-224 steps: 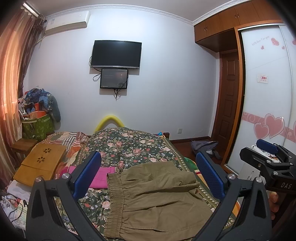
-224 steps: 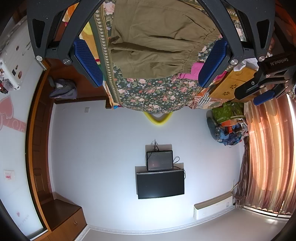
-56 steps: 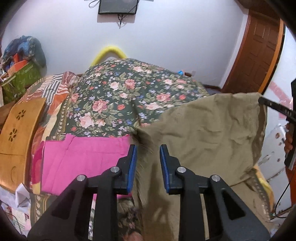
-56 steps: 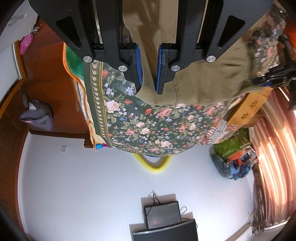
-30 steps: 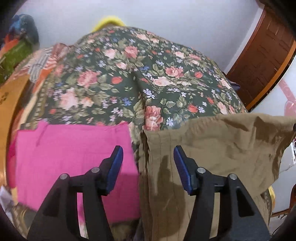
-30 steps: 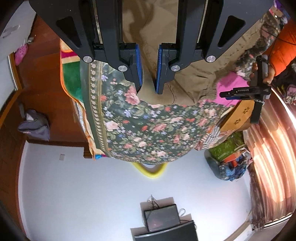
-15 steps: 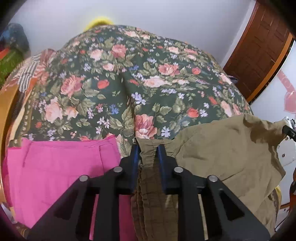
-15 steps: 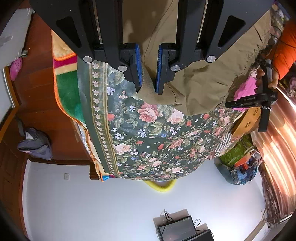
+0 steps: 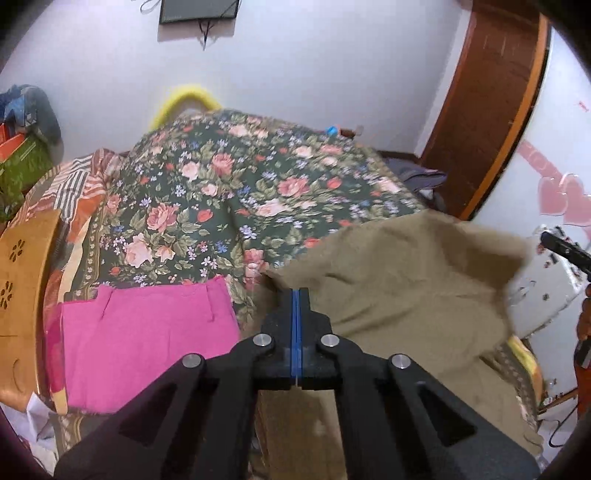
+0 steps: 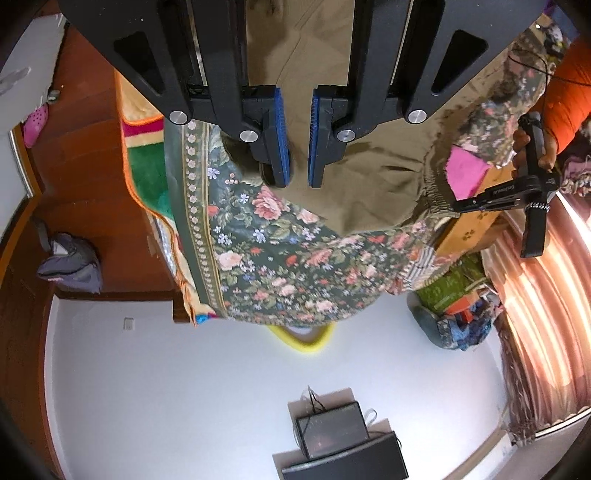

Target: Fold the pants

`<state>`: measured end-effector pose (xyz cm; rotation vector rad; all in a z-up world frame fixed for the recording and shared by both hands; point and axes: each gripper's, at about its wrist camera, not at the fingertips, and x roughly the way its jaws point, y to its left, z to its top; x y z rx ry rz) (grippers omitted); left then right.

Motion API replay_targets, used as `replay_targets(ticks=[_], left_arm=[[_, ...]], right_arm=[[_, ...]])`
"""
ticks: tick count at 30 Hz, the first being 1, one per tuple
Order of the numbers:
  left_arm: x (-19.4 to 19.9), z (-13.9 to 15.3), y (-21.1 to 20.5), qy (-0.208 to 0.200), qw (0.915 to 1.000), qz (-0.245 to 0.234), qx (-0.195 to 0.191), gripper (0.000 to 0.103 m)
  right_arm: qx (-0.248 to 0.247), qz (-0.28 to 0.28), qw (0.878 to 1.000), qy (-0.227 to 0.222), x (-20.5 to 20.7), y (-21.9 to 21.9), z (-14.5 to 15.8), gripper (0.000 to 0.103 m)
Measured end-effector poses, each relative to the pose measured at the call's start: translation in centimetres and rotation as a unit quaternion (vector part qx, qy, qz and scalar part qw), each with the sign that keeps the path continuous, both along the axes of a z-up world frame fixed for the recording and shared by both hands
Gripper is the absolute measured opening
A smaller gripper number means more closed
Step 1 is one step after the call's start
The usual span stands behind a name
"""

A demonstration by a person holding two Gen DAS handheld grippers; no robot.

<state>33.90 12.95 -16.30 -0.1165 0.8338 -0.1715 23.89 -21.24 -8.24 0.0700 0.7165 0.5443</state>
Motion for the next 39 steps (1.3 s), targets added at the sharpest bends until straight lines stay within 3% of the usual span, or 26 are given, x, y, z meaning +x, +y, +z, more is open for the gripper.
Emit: replay_targets(ticks=[6,12,14,15,17,19,25,28,31,39], left_arm=[[-4.2,1.7,-1.1,-0.007,0.9998,-0.009,0.015,0.0],[-3.4,0.3,-1.3,0.017,0.9996,0.002,0.025,0.003],[-2.3,-0.6,-1.1,0.023,0.9993,0.006,0.03,0.006],[-1.4,-1.2,-1.0,0.029,0.999,0.011,0.031,0.011],[-0.1,-2.4,-0.7,0.04,0.9986,0.019,0.029,0.023],[1.7,-3.9,-0.2,0.05,0.9978,0.032,0.028,0.038],[6.1,-7.9,0.9,0.074,0.996,0.043,0.024,0.067],[8.0,-9.5,1.5,0.084,0.9954,0.044,0.009,0.075],[9.8,-10.9,1.8,0.099,0.9945,0.035,-0.005,0.075],[12.2,-13.1,2.5,0.122,0.9918,0.026,-0.028,0.083]], right_arm=[[-0.021,0.006,1.0,-0.013,-3.9,0.0,0.8,0.009],[-0.042,-0.018,0.999,0.014,-2.9,-0.3,-1.3,0.009],[-0.051,-0.022,0.998,0.026,-1.5,-0.3,-2.3,0.015],[-0.052,-0.023,0.998,0.03,-1.2,-0.4,-2.6,0.018],[-0.062,-0.03,0.997,0.034,0.3,-0.5,-3.6,0.035],[-0.07,-0.035,0.996,0.035,1.2,-0.6,-4.4,0.042],[-0.085,-0.045,0.993,0.072,6.8,-1.0,-8.2,0.046],[-0.071,-0.043,0.991,0.106,9.4,-1.3,-10.3,0.046],[-0.061,-0.04,0.988,0.133,11.6,-1.3,-12.0,0.046],[-0.096,-0.026,0.984,0.15,15.0,-0.2,-15.0,0.046]])
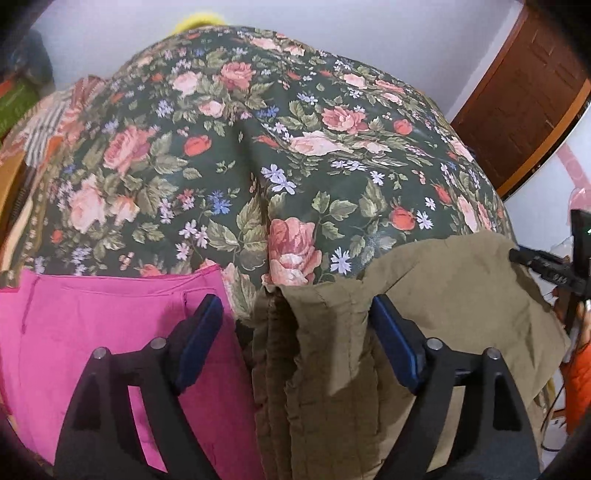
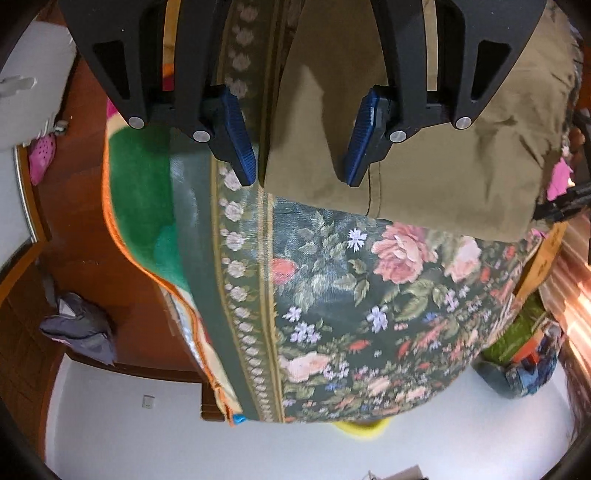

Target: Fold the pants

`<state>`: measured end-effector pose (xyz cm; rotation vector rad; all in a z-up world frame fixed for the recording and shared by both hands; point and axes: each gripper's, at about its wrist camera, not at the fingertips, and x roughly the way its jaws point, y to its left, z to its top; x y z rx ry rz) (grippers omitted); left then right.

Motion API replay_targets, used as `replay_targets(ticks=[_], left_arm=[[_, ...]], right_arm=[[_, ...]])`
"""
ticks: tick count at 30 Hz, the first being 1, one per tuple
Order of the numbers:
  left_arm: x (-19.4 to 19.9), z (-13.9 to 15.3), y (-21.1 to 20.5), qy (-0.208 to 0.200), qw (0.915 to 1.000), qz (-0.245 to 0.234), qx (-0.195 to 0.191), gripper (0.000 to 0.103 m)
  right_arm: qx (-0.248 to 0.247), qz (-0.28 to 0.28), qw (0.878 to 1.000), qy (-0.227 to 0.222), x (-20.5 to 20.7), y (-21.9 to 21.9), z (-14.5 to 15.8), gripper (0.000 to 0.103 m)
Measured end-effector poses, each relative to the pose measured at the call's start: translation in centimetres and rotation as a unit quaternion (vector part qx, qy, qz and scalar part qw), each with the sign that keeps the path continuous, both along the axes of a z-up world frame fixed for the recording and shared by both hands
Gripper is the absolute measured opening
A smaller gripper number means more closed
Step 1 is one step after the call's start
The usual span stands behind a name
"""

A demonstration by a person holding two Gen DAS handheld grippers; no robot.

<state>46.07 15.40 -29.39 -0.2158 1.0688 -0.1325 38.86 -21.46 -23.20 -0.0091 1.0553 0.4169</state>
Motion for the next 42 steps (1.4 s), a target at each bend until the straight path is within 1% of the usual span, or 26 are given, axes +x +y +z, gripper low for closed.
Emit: replay_targets(ticks=[4,5,6,7,8,9,10,11,12,13,15,17,19,22,25,29,34,38,42], left_arm=[[0.3,0.0,-0.2,-0.007,0.9999,-0.007,0.004,0.083],[0.3,0.1,-0.3,-0.009,0.9999,-0.009,0.008,0.081],[0.2,0.2,-0.6,-0.012,0.9997,-0.014,0.013,0.075],[0.2,0.4,-0.9,-0.015,0.9996,-0.022,0.012,0.061],[0.1,0.5,-1.2,-0.016,0.9994,-0.028,0.008,0.055],[0.0,0.6,-1.4,-0.019,0.9993,-0.028,0.016,0.054],[-0.3,0.9,-2.0,-0.029,0.9986,-0.028,0.036,0.052],[-0.4,1.0,-2.2,-0.032,0.9981,-0.029,0.044,0.05],[-0.7,1.0,-2.6,-0.035,0.9973,-0.028,0.059,0.047],[-0.9,1.0,-2.9,-0.035,0.9965,-0.029,0.07,0.043],[-1.2,1.3,-3.2,-0.04,0.9951,-0.03,0.085,0.04],[-1.7,1.7,-3.1,-0.043,0.9945,-0.031,0.09,0.037],[-2.2,2.6,-2.9,-0.049,0.9946,-0.032,0.085,0.032],[-3.1,4.2,-3.1,-0.066,0.9937,-0.033,0.085,0.029],[-4.3,6.5,-3.5,-0.09,0.9914,-0.038,0.087,0.028],[-6.3,9.6,-3.9,-0.112,0.99,-0.04,0.076,0.026],[-9.8,13.3,-4.4,-0.138,0.9867,-0.052,0.07,0.023],[-12.8,15.2,-4.8,-0.152,0.9844,-0.06,0.067,0.023],[-16.3,16.4,-5.4,-0.16,0.9827,-0.069,0.062,0.021]], right_arm=[[-0.009,0.014,1.0,0.004,0.3,0.5,-1.2,0.048],[-0.008,0.017,1.0,0.002,0.3,0.4,-1.2,0.049],[-0.005,0.018,1.0,0.002,0.5,0.4,-1.2,0.05],[-0.003,0.02,1.0,0.003,0.5,0.4,-1.1,0.048],[-0.001,0.022,1.0,0.001,0.5,0.3,-1.0,0.042],[0.001,0.024,1.0,-0.001,0.6,0.4,-0.9,0.037],[-0.003,0.021,1.0,-0.007,0.5,0.3,-0.7,0.03],[-0.007,0.017,1.0,-0.01,0.6,0.4,-0.7,0.019],[-0.008,0.015,1.0,-0.012,0.7,0.5,-0.6,0.015],[-0.001,0.014,1.0,-0.012,0.8,0.6,-0.4,0.014],[0.003,0.012,1.0,-0.025,0.5,0.8,0.1,0.013],[0.0,0.012,0.999,-0.041,0.0,1.0,0.6,0.012],[0.006,0.013,0.998,-0.054,-0.5,1.0,1.5,0.012],[0.01,0.016,0.997,-0.078,-1.1,1.0,3.4,0.012],[0.028,0.014,0.995,-0.094,-1.9,0.7,5.4,0.012],[0.051,0.017,0.991,-0.119,-4.2,0.5,8.6,0.012],[0.07,0.023,0.987,-0.145,-7.6,0.8,12.1,0.012],[0.08,0.032,0.983,-0.163,-11.1,0.6,14.8,0.012],[0.086,0.037,0.98,-0.174,-14.4,0.3,16.4,0.012]])
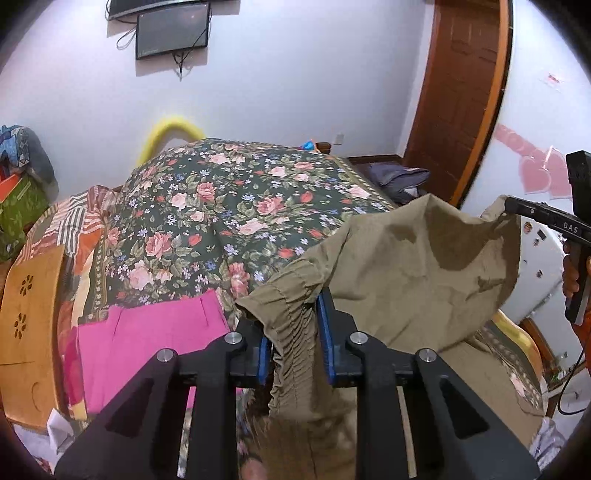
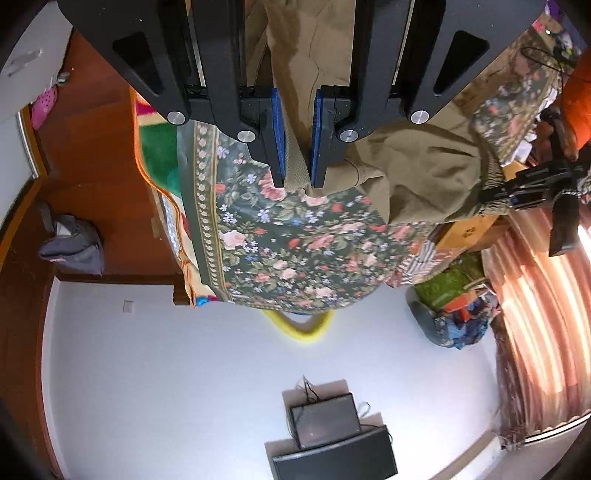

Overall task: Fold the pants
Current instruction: 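Lift the pants and fold the leg over toward the waistband with both tools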

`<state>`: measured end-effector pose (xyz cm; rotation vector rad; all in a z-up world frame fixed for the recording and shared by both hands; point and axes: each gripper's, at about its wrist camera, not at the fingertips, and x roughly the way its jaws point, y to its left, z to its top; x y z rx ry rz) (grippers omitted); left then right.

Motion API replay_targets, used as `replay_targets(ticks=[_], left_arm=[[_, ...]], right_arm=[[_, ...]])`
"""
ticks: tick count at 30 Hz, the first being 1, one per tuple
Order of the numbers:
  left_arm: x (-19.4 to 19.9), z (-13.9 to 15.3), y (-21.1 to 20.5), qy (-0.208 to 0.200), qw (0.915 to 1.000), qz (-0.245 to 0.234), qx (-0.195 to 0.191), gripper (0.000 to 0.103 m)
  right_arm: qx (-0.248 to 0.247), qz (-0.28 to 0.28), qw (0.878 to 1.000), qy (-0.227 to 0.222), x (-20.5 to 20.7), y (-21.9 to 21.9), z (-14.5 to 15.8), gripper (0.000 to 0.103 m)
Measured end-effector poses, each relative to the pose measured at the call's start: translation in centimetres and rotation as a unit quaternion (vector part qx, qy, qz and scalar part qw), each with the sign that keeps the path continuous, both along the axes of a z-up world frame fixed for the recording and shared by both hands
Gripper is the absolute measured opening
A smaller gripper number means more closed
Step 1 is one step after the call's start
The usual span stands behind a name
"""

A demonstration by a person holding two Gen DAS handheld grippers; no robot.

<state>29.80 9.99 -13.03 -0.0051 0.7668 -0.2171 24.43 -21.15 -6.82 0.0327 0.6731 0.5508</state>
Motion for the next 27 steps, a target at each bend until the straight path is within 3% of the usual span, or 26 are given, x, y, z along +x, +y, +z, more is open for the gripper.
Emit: replay_targets(ticks=[4,13,27], left_arm=[[-2.8,0.2,-0.4,0.0,0.9999,-0.011,-0.004,0.011],[-9.0,-0.8,-1.2,-0.001,0.9996,-0.03,0.0,0.01],[-15.6,-4.1,-0.3,-0.004,0.9992,-0.039,0.001,0.01]], right_arm=[[0.003,0.004,1.0,-0.004,-3.5,-0.4,0.7,0.011],[0.003,0.018,1.0,0.013,-9.8,-0.8,-0.4,0.007],[0.02,0.009,0.997,0.074,-16.9,-2.5,-5.5,0.006]])
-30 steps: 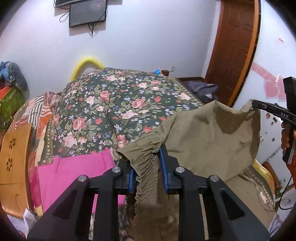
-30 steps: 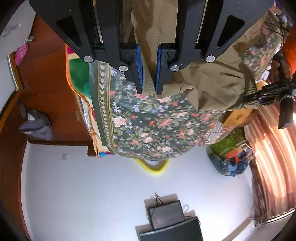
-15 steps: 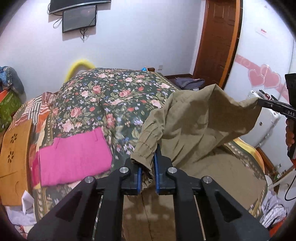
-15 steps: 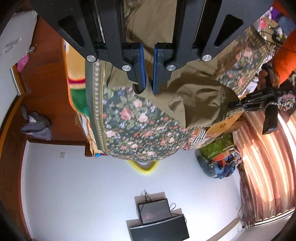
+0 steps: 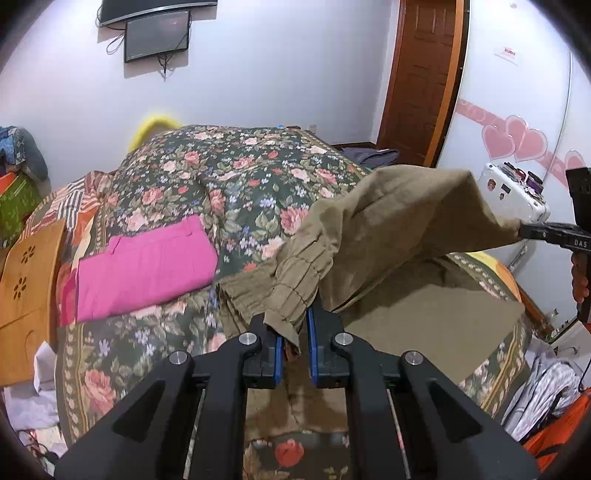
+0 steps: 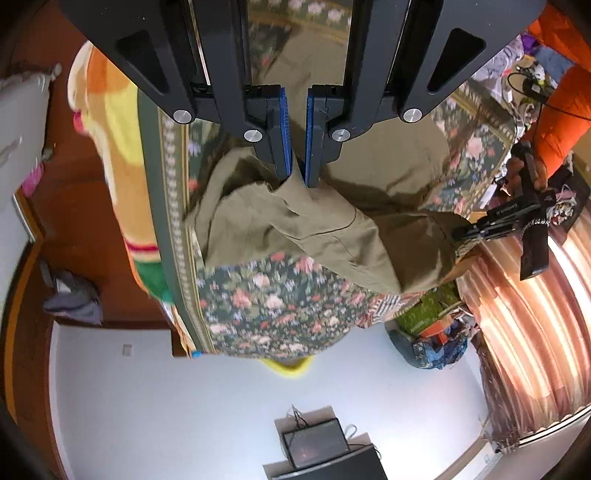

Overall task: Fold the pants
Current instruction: 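Lift the pants and fold the leg over toward the waistband with both tools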

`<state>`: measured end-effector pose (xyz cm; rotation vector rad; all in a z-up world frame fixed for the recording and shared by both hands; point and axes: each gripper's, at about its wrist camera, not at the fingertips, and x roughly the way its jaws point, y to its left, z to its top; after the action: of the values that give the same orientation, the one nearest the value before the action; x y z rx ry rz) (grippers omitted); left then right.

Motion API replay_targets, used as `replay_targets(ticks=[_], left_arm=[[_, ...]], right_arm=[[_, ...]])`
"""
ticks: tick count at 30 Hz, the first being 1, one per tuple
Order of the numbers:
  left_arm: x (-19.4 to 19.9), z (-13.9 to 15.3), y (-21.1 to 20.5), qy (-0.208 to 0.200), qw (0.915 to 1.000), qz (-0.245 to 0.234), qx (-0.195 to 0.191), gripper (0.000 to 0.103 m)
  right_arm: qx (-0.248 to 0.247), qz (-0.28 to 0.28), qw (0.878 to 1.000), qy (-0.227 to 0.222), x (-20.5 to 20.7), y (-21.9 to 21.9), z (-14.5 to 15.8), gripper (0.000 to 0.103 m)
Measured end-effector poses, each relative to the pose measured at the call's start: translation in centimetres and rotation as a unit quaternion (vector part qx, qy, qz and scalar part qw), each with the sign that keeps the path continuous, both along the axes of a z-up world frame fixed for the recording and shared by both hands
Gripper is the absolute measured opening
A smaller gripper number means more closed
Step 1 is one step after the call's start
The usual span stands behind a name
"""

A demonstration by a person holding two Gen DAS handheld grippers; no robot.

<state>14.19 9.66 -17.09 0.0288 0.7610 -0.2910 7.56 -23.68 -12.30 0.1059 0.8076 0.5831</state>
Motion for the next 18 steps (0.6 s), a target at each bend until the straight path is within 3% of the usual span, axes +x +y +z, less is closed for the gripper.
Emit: replay_targets(ticks=[11,18], left_arm=[[-3.4,-2.8,0.8,0.01,0.9996,-0.001,0.026,0.011],[-4.5,-4.5,1.5,0.043,0.998,0.006,0.046,0.021]], right_arm=[[0.005,-0.022,0.998,0.057,-2.8,-1.1,-4.2,0.006],[-0.002,-0.027,0.996,0.084,-3.6,-1.1,-6.1,0.007]])
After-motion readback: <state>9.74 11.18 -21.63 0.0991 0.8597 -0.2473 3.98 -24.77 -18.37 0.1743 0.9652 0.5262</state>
